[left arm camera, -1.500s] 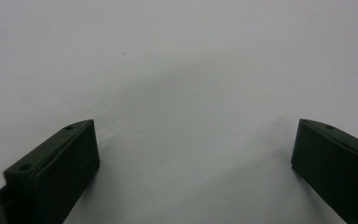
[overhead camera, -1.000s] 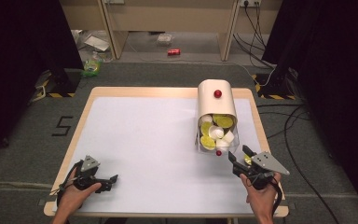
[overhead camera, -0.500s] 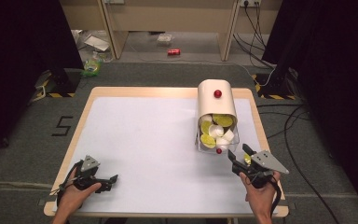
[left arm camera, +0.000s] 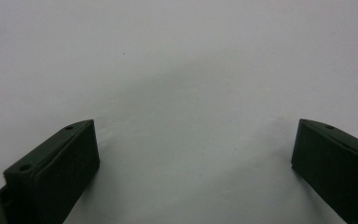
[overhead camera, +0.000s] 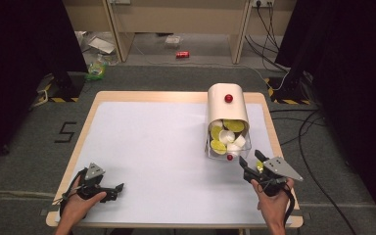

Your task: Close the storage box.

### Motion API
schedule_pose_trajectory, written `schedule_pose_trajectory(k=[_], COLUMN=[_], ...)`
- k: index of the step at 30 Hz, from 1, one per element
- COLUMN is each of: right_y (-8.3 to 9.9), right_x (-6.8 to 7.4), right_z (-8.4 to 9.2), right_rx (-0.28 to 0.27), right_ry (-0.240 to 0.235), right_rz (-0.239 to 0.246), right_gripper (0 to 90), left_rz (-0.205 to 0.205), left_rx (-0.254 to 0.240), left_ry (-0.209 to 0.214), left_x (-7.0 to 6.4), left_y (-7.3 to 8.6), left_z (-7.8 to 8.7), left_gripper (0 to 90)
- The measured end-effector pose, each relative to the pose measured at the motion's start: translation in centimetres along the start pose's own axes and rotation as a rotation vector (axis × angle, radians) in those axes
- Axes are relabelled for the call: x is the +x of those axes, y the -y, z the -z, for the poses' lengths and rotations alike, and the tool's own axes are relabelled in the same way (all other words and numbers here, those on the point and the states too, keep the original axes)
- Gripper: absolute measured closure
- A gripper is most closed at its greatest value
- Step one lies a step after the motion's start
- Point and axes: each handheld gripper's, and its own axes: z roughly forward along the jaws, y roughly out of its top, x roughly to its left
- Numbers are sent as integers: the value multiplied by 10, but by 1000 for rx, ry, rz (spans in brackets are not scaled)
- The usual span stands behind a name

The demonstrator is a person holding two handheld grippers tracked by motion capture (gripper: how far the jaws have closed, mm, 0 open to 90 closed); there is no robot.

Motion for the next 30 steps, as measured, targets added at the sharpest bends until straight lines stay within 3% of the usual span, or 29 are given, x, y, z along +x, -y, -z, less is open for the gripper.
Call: schedule_pose_trajectory(k=[30], right_y=[-2], right_x=[-2], right_z=[-7], right_rx=[-2], right_ry=[10], right_rz=[5], right_gripper=[382], left_rz=[0], left_rx=[0], left_ry=[0], left_x=[0], left_y=[0], left_z=[0], left_gripper=[0])
